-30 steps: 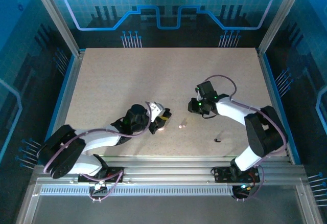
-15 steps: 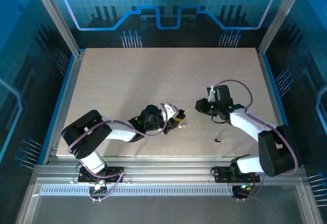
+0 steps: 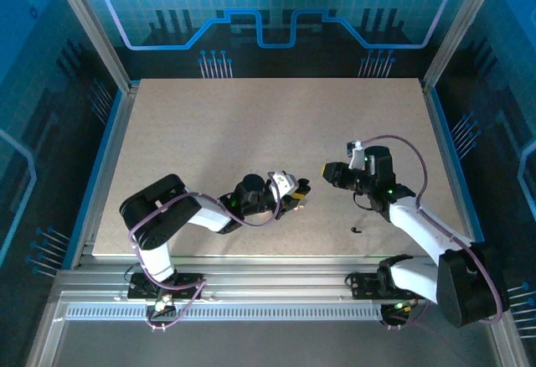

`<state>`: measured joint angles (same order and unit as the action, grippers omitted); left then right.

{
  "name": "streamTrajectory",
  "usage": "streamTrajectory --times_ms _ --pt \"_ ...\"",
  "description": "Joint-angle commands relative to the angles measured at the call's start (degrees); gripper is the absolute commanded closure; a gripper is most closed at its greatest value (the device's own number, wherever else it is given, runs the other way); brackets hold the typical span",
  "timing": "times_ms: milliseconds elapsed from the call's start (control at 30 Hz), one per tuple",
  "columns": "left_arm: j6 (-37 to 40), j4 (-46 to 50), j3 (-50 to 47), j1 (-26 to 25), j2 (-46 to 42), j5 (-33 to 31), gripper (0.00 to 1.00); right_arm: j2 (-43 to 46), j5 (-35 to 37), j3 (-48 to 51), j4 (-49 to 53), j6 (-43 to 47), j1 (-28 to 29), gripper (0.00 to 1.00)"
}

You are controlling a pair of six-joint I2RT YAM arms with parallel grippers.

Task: Insert the wireless bluetooth earbuds into the charging case

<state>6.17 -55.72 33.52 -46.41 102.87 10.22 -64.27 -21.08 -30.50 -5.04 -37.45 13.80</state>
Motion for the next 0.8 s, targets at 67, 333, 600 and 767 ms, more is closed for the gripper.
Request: streamTrajectory --times_ms 67,333,600,767 --pt "1.3 -8.5 0.1 -0.7 1.4 -1.6 0.92 2.2 -3.0 2.1 -5.8 -0.3 -0.2 0.78" --pt "-0.9 -21.5 -1.5 -1.4 5.7 -4.9 0.92 8.2 -1.1 3.2 -6.4 -1.3 1.6 0.77" --pt "0.7 -24.6 -0.7 -1.8 6.4 -5.3 0.92 9.4 1.0 2.7 -7.2 -1.3 4.1 0.77" --pt "1.7 -24.7 -0.5 -1.9 5.5 -5.9 0.92 9.3 1.1 1.9 -8.0 -1.4 5.0 0.77"
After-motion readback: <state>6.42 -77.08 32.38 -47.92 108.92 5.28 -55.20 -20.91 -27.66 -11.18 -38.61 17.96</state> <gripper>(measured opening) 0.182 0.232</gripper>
